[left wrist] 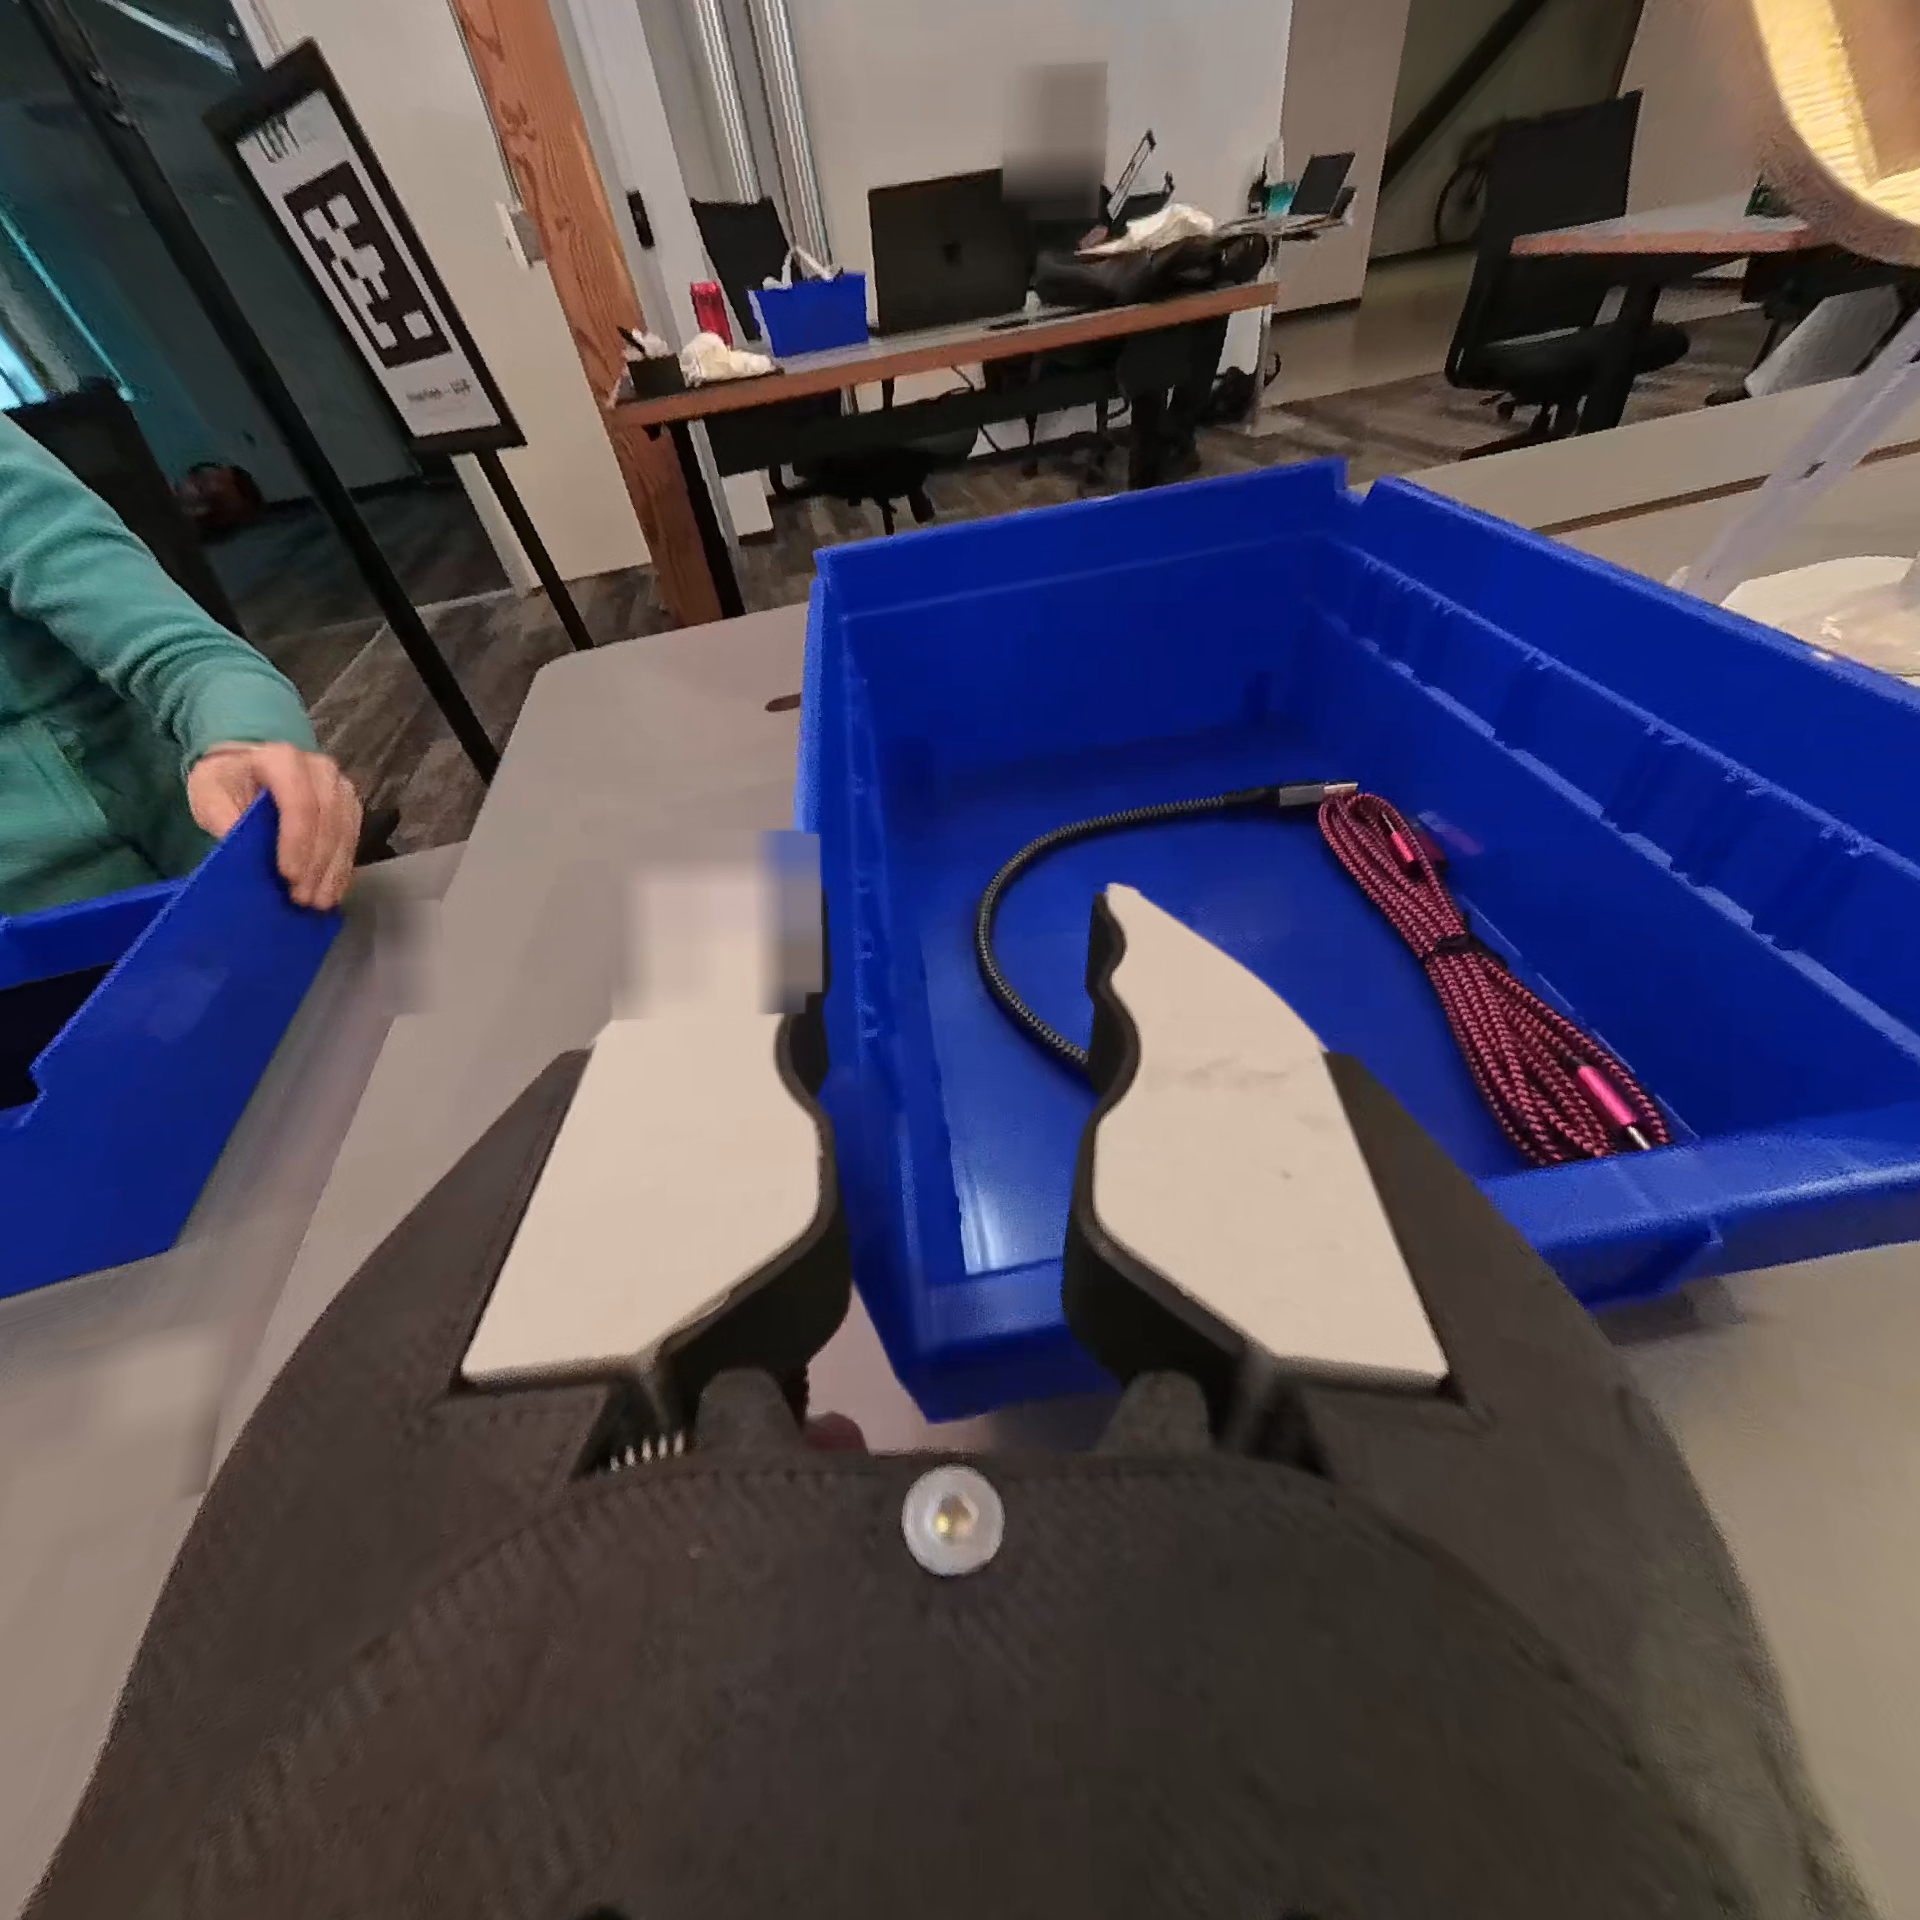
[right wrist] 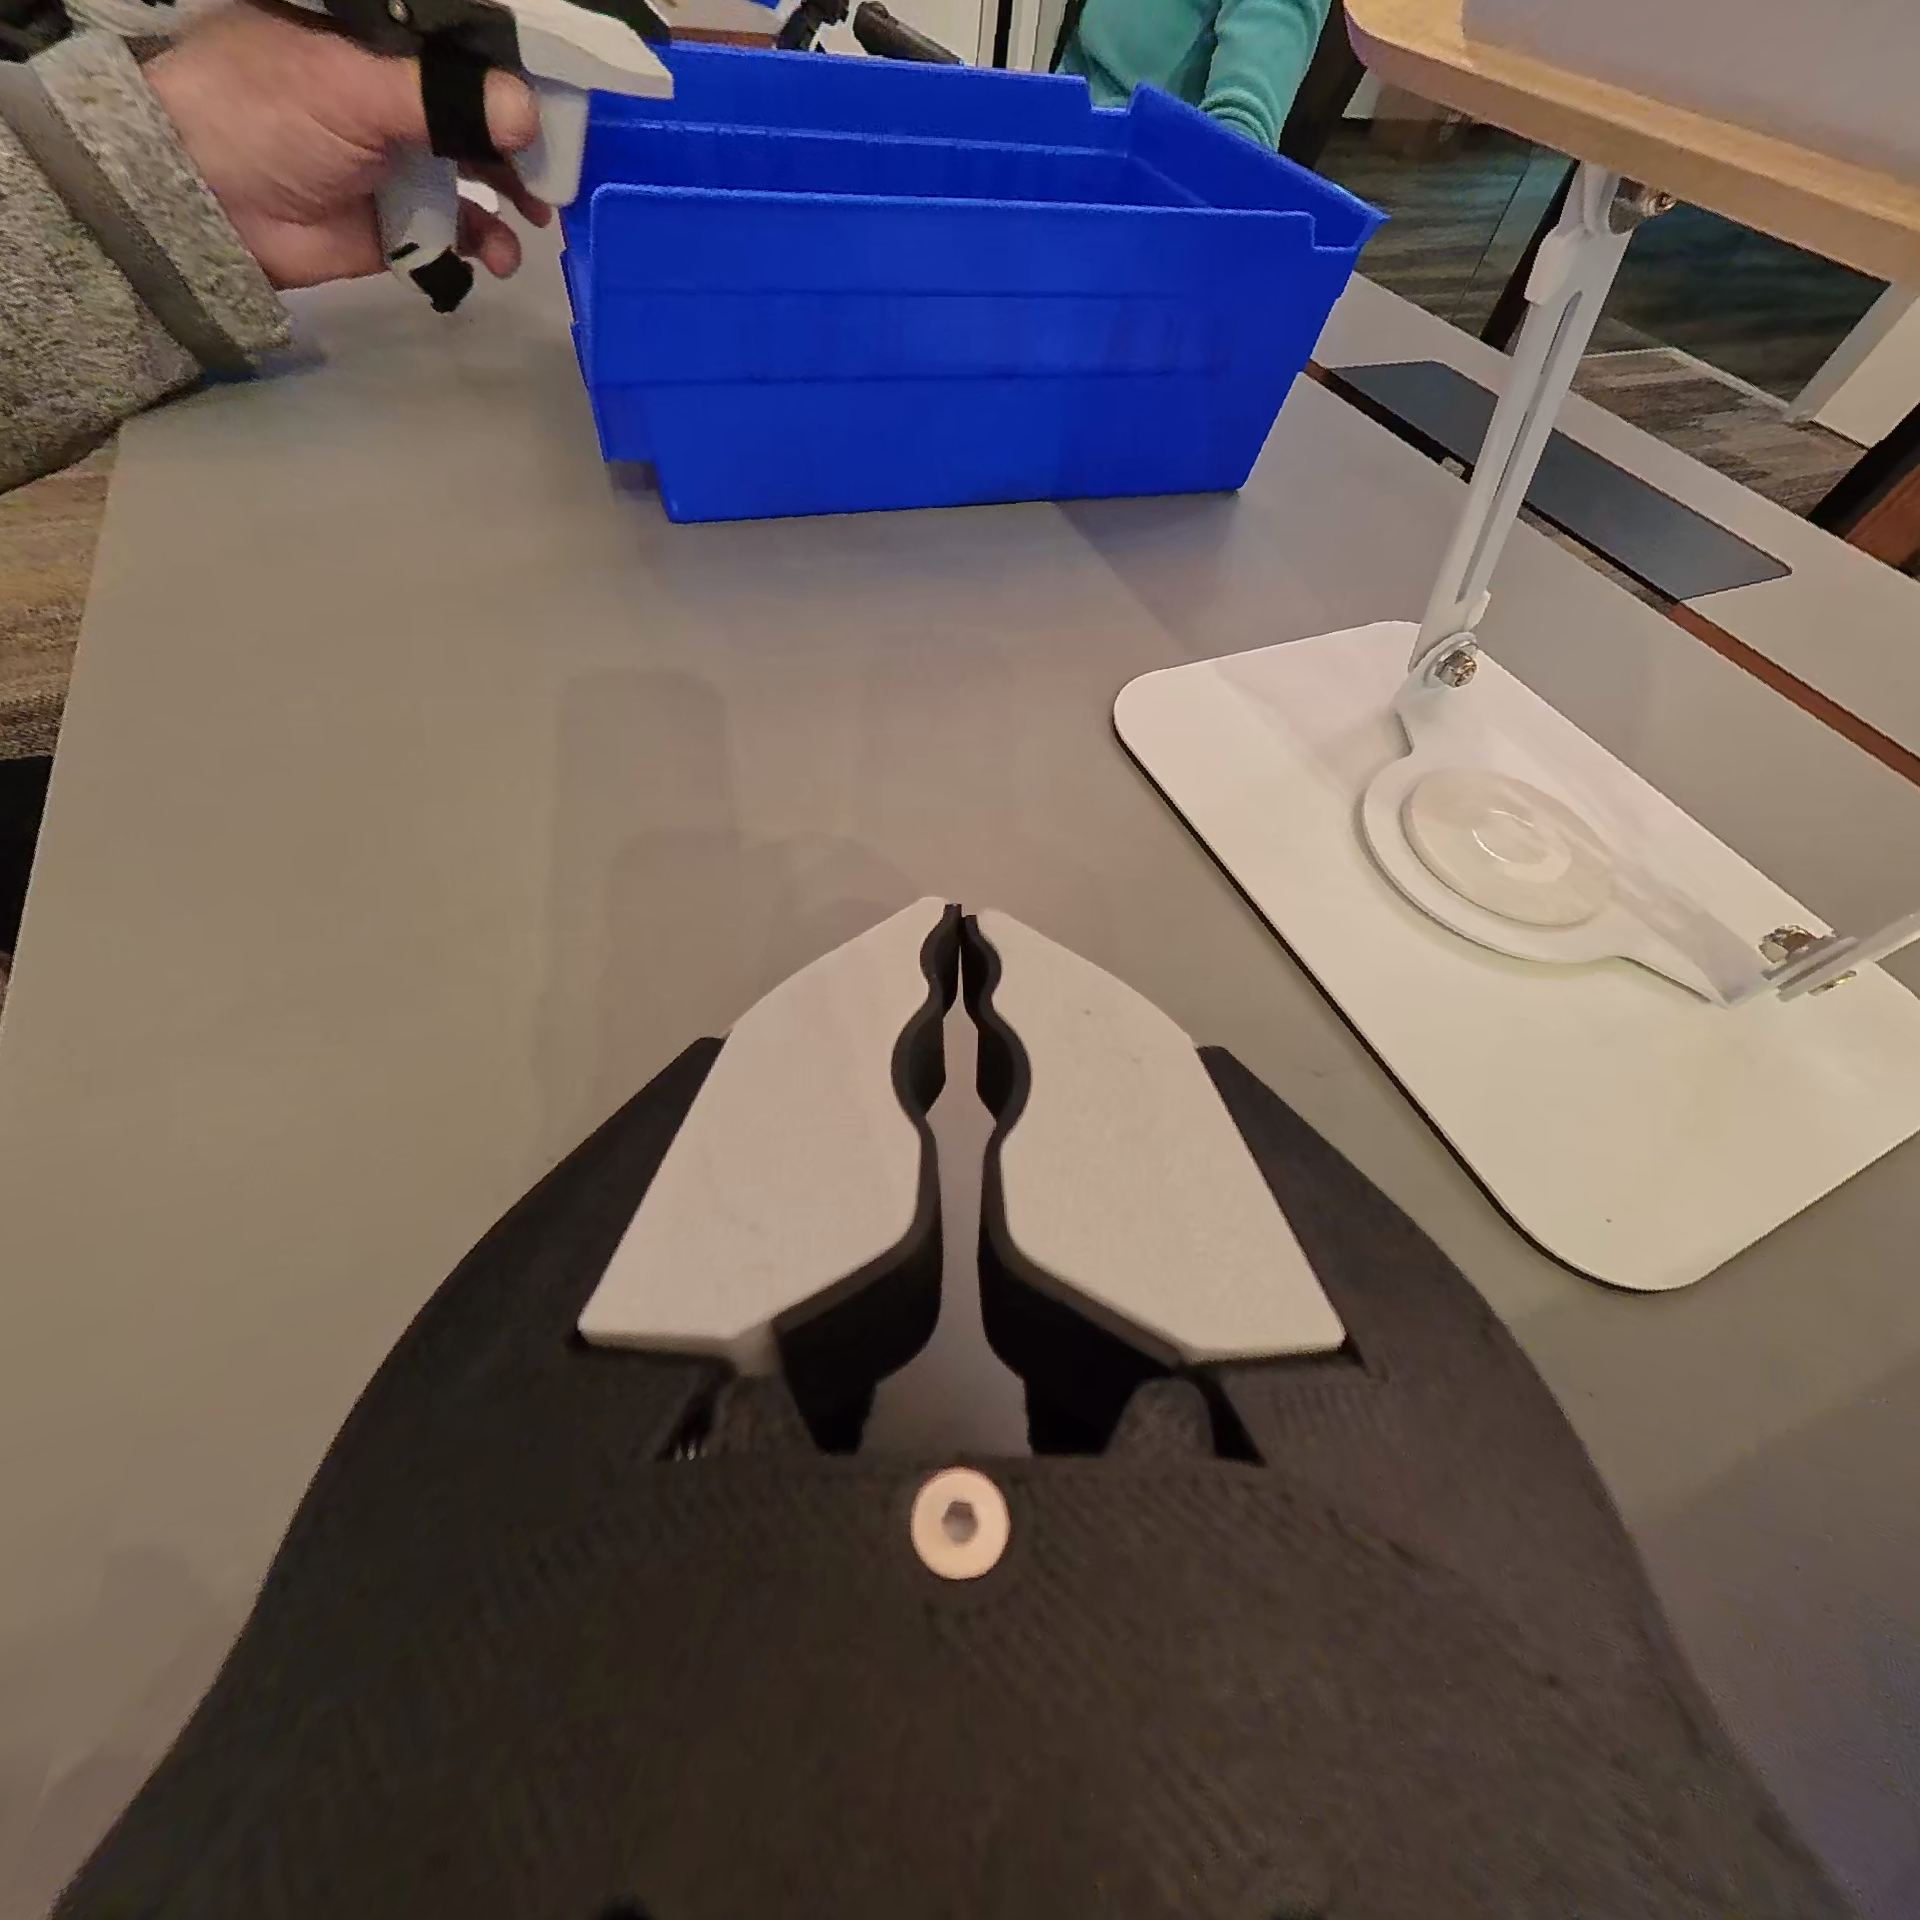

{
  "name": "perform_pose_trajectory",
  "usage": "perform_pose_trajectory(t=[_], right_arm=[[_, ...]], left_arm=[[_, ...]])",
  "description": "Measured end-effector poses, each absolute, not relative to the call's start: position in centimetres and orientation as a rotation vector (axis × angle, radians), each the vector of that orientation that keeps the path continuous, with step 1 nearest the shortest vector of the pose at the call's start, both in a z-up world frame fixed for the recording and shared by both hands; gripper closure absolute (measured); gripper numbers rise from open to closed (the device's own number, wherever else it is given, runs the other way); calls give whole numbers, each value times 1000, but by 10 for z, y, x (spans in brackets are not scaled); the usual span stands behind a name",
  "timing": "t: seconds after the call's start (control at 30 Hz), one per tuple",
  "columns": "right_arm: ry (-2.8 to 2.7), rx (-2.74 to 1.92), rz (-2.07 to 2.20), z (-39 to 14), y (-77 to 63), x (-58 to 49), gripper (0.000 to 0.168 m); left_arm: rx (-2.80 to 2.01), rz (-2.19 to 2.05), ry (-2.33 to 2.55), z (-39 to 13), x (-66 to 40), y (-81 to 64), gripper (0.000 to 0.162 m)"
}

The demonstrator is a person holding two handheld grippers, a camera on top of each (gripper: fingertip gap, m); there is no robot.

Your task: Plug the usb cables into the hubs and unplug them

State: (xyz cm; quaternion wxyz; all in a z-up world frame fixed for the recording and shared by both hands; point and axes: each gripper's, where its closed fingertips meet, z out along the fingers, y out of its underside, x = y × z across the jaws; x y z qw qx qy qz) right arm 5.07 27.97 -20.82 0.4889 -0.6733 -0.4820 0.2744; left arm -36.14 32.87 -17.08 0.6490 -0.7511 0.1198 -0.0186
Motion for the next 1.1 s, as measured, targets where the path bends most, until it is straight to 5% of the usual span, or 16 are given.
perform_pose_trajectory(t=[0.23,0.47,0.53,0.63,1.1], right_arm=[[-1165,-1639,668,-208,280,51,168],[-1152,-1636,676,-206,281,52,168],[-1158,-1635,677,-206,280,52,168],[-1161,-1635,677,-206,280,51,168],[-1133,-1631,677,-203,283,54,168]], left_arm=[[-1725,27,249,-172,-369,341,140],[-1822,205,187,-182,-396,341,120],[-1824,159,164,-183,-397,343,123],[-1836,118,203,-186,-392,343,152],[-1827,-3,159,-185,-385,339,156]])
